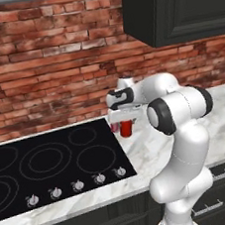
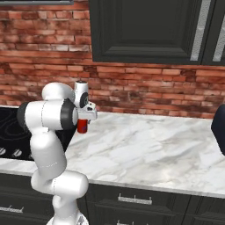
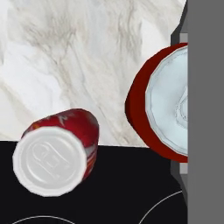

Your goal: Four empty soda cans are scattered around the kitchen. Gather all the cans and cluster them next to the stove for recycling.

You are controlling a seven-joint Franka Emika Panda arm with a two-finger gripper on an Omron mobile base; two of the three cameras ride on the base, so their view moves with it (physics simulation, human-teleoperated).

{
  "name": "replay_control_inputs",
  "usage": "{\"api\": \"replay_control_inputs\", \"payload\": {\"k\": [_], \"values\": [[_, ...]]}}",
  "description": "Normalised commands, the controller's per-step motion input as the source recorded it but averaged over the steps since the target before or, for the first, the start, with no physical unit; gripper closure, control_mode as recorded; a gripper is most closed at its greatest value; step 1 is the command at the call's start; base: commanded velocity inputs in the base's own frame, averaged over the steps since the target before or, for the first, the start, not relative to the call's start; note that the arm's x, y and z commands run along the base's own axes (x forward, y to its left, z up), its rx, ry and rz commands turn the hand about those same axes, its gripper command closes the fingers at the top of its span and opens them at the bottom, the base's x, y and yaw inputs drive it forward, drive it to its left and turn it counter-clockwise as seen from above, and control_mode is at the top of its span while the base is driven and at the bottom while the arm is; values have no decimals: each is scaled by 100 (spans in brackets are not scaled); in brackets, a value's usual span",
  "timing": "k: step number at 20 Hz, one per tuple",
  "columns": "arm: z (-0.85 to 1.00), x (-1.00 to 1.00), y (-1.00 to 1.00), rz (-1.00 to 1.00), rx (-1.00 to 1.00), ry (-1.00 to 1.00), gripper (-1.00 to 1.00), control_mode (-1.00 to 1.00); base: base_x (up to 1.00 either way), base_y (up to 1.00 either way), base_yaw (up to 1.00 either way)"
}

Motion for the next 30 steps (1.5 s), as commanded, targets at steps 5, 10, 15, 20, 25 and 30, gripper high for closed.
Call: {"api": "replay_control_inputs", "payload": {"k": [5,10,15,20,25,30], "values": [[-4,19,7,0,0,0,100,-100,0,0,0],[-20,15,5,0,0,0,100,-100,0,0,0],[-10,3,0,0,0,0,100,-100,0,0,0],[-2,0,0,0,0,0,100,-100,0,0,0],[0,0,0,0,0,0,100,-100,0,0,0],[0,0,0,0,0,0,100,-100,0,0,0]]}}
